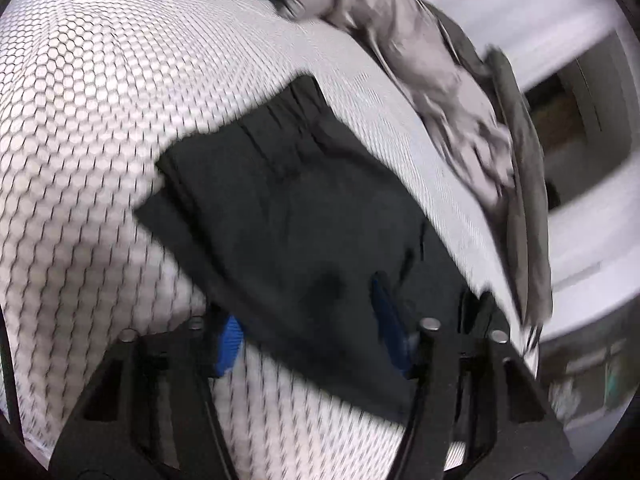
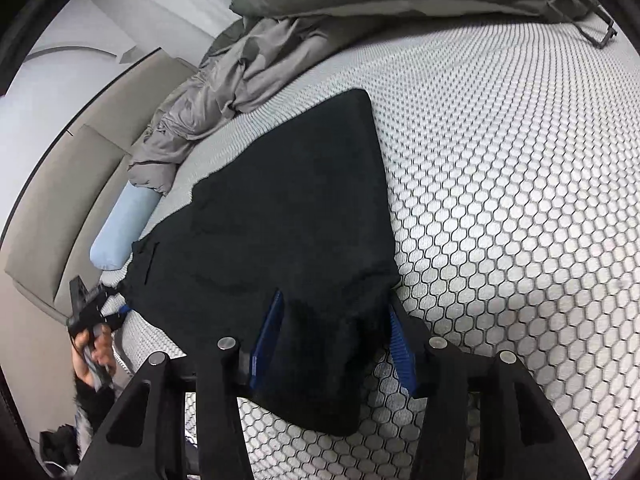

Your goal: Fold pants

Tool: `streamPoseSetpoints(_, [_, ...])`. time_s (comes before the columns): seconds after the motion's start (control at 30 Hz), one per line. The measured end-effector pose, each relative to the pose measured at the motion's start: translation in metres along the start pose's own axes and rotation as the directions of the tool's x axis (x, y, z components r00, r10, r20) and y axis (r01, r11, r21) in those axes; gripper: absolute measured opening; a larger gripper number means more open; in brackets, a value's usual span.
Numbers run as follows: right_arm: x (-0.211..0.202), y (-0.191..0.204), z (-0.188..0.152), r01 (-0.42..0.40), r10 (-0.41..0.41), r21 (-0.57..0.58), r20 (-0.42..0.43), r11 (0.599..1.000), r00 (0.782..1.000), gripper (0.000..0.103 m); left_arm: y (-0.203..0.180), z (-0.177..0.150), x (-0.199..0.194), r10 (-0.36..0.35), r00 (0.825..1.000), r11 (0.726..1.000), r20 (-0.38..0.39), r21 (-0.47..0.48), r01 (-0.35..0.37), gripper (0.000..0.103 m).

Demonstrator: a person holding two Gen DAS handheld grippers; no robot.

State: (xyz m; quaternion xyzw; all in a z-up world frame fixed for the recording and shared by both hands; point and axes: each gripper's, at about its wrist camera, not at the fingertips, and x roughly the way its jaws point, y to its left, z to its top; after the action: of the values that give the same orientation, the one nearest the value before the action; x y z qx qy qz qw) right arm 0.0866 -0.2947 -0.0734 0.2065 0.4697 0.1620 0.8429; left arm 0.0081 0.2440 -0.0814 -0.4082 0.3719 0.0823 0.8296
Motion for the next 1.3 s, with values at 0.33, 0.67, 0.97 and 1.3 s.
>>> streamPoseSetpoints(0.33, [0.006, -0.002, 0.018, 0.036, -0.035, -0.037, 0.026, 0.999, 0.999, 0.051, -0.129, -0.044, -0.076, -0.027, 0.952, 0.926, 0.304, 0.367, -0.091, 0.000])
streamPoseSetpoints(0.67, [-0.035, -0.021, 0.027, 0.026, -0.026, 0.007, 0.119, 1.000, 0.993, 0.052, -0.336, -0.186, -0.064, -0.286, 0.958, 0.680, 0.001, 0.705, 0.202, 0.002])
streamPoseSetpoints(0.97, [-0.062, -0.054, 0.026, 0.058, -0.072, 0.092, 0.156, 0.994, 0.985, 0.053, -0.341, -0.321, 0.047, -0.090, 0.911, 0.513, -0.402, 0.765, 0.388, 0.071])
streamPoseSetpoints(1.3, [-0.048, -0.011, 0.018, -0.209, 0.210, -0.013, 0.061, 0.978, 0.976, 0.052, -0.308, -0.225, 0.023, -0.124, 0.986, 0.593, -0.107, 0.789, 0.160, 0.081])
